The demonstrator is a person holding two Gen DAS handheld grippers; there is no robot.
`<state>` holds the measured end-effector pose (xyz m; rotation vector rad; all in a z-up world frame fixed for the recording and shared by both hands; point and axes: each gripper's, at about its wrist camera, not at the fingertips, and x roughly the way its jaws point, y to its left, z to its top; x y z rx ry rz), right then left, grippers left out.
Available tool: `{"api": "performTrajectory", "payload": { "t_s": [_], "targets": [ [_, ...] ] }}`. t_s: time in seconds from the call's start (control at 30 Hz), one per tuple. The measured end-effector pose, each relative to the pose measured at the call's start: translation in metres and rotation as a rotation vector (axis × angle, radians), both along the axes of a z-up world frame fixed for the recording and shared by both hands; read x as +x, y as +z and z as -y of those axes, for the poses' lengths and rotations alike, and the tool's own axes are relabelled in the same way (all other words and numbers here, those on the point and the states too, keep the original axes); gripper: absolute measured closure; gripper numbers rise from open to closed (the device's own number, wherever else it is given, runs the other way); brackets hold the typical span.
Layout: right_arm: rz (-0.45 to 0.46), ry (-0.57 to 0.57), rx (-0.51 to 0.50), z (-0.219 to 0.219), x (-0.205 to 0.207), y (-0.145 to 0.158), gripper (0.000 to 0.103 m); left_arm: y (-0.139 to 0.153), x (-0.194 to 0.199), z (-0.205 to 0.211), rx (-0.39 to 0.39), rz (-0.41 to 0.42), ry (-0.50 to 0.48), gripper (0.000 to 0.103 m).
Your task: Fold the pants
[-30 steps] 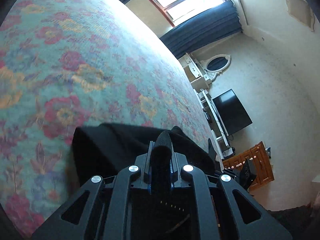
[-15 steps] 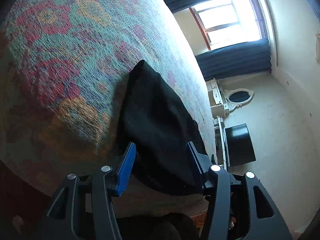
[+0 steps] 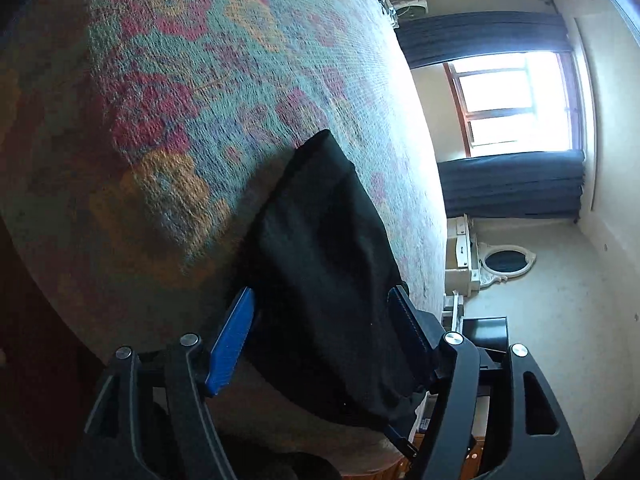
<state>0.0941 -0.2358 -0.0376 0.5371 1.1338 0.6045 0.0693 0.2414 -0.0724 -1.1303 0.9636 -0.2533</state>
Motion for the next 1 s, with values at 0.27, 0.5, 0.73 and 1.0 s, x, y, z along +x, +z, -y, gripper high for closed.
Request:
{"api": "performTrajectory", "payload": {
  "t_s": [0.27,0.5,0.73,1.0],
  "targets": [
    [-0.192,-0.157,0.328,-0.010,0.010,-0.026,0.034,0.040,-0.004,0.039,0.105,0.056,-0.035,0.035],
    [-0.239,-0.310,0.472,-0.025,0.011,-0.047,0.034,0.005,0.010,0.039,0.107,-0.075,-0.002,0.035],
    [-0.243,-0.405,0.481,-0.029,0.018,-0.059,0.072,0.004,0.022,0.042,0.152,-0.049,0.001,0.035],
    [-0.185,-0.419,0.448,-0.031,0.008,-0.042,0.093,-0.001,-0.002,0.030,0.170,-0.135,0.010,0.094]
  ]
}}
